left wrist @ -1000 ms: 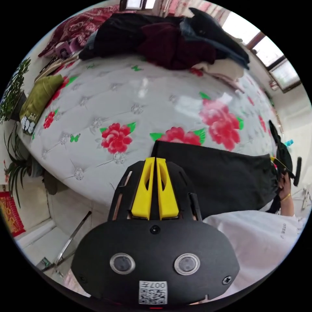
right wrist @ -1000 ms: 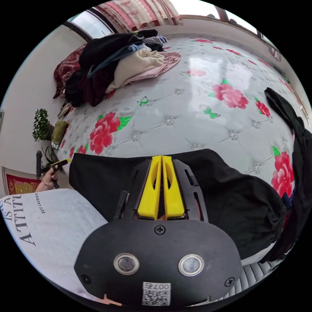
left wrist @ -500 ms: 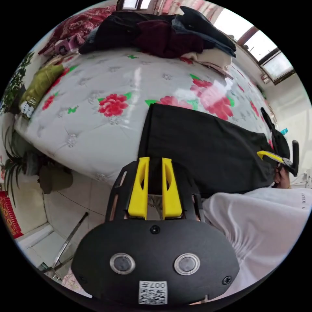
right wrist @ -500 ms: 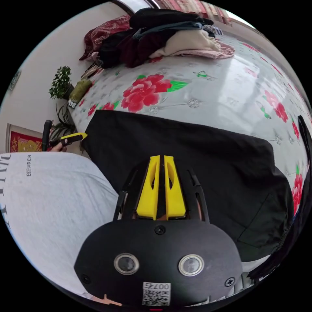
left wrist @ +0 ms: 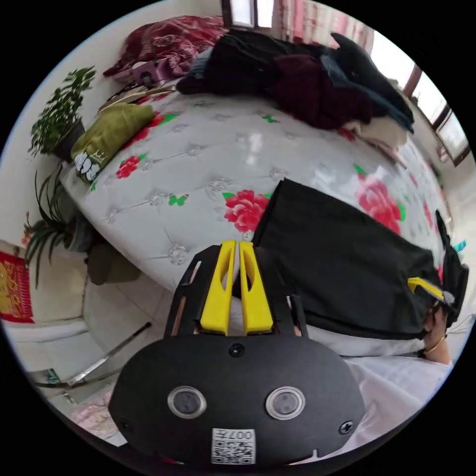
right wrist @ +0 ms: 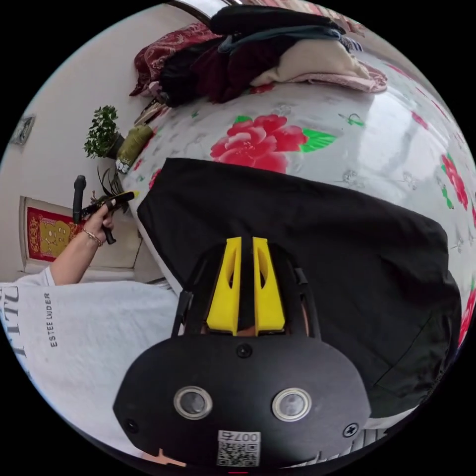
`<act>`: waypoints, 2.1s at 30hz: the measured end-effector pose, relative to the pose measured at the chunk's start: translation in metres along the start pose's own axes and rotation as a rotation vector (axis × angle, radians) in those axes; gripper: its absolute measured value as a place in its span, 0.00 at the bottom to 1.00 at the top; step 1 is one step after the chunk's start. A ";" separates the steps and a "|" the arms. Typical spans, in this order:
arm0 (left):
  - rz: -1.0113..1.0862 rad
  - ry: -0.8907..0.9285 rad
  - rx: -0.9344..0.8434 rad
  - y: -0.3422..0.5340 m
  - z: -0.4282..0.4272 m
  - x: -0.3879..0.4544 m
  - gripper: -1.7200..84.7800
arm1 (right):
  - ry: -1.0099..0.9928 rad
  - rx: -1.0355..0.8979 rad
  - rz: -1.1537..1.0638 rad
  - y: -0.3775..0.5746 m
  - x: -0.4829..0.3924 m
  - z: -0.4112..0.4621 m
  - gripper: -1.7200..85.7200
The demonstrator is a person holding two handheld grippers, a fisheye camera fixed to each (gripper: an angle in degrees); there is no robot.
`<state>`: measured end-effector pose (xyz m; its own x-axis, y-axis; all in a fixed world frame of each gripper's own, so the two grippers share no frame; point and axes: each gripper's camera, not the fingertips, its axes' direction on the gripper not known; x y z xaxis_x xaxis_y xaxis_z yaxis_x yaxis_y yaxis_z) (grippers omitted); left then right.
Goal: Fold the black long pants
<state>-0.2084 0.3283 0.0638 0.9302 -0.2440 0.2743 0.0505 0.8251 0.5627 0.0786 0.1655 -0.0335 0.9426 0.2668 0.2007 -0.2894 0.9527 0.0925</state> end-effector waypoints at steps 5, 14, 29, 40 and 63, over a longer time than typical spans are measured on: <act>-0.164 0.266 -0.104 0.040 0.023 -0.043 0.15 | 0.003 0.086 0.080 0.046 0.004 -0.041 0.03; -0.176 0.212 -0.230 0.014 0.061 -0.038 0.15 | 0.008 0.190 0.272 0.116 0.015 -0.094 0.02; 0.216 -0.211 -0.257 -0.026 0.104 0.073 0.11 | 0.024 0.287 0.318 0.162 -0.009 -0.141 0.02; -0.087 0.383 -0.015 -0.019 0.078 0.026 0.01 | 0.052 0.381 0.411 0.214 0.017 -0.193 0.02; 1.153 0.608 -0.382 0.103 0.165 0.508 0.09 | 0.012 0.777 0.999 0.471 0.203 -0.315 0.12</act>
<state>0.2091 0.2050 0.3898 0.5190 0.8548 -0.0018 -0.8545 0.5187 -0.0279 0.1858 0.7142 -0.2564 0.2575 0.8239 0.5048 -0.8913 0.0007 0.4535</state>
